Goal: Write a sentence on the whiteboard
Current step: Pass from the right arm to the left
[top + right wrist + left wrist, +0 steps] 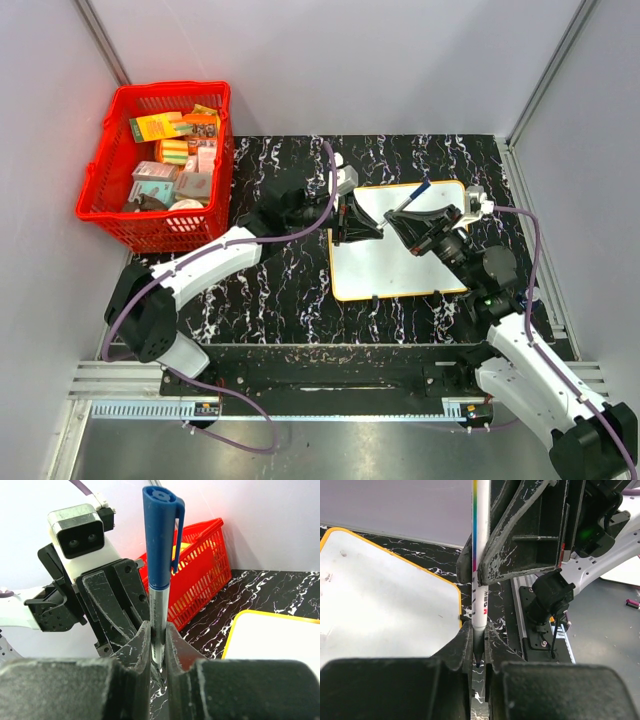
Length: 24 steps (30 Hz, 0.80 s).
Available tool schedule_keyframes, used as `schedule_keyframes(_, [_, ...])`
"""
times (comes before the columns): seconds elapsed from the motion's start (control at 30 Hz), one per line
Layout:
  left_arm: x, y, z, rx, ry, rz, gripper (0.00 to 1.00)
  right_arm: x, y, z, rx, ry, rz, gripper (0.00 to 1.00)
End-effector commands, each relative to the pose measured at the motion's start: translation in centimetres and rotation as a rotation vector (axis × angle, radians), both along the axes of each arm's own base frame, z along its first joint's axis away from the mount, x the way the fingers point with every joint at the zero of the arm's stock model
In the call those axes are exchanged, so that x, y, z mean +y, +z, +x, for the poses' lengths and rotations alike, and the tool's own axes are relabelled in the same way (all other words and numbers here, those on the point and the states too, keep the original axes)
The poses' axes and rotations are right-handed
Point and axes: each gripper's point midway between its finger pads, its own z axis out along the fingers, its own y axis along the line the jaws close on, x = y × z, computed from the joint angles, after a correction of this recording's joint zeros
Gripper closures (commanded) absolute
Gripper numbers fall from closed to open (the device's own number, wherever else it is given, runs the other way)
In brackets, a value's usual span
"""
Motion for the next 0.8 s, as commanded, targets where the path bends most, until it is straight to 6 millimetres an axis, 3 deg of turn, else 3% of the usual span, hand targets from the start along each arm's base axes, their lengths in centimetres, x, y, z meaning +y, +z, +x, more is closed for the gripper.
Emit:
schedule_keyframes(0.0, [-0.2,3.7,0.4,-0.116,-0.004,-0.068,1.00,-0.1,1.7,-0.8,-0.041,0.013,0.030,0.96])
schedule_keyframes(0.1, [0.0,4.5,0.5,-0.137,-0.002,-0.043,1.00,0.1,1.8,-1.2,-0.046,0.032,0.012,0.79])
schedule_keyframes(0.13, [0.0,5.4,0.5,-0.155,-0.002,-0.046,1.00,0.1,1.8,-1.4,-0.046,0.036,0.015,0.58])
schedule_keyframes(0.2, [0.2,5.1,0.2,-0.162,-0.019,-0.014,1.00,0.0,2.0,-1.7,-0.044,0.040,0.023,0.40])
schedule_keyframes(0.23, [0.3,5.6,0.1,-0.177,-0.021,-0.014,1.00,0.0,2.2,-2.0,-0.046,0.047,0.036,0.24])
schedule_keyframes(0.37, [1.1,5.6,-1.0,-0.170,-0.070,0.052,1.00,-0.2,3.6,-3.5,-0.106,0.085,0.095,0.00])
schedule_keyframes(0.53, [2.3,5.7,-3.1,-0.170,-0.175,0.116,1.00,0.5,5.1,-5.1,-0.162,0.168,0.094,0.01])
schedule_keyframes(0.63, [2.6,6.6,-3.9,-0.190,-0.203,0.102,1.00,0.8,5.3,-5.2,-0.163,0.191,0.091,0.11])
schedule_keyframes(0.67, [2.8,6.8,-4.3,-0.191,-0.219,0.093,1.00,0.8,5.4,-5.3,-0.170,0.196,0.095,0.20])
schedule_keyframes(0.77, [3.1,7.2,-5.0,-0.190,-0.247,0.084,1.00,0.9,5.5,-5.5,-0.180,0.211,0.100,0.31])
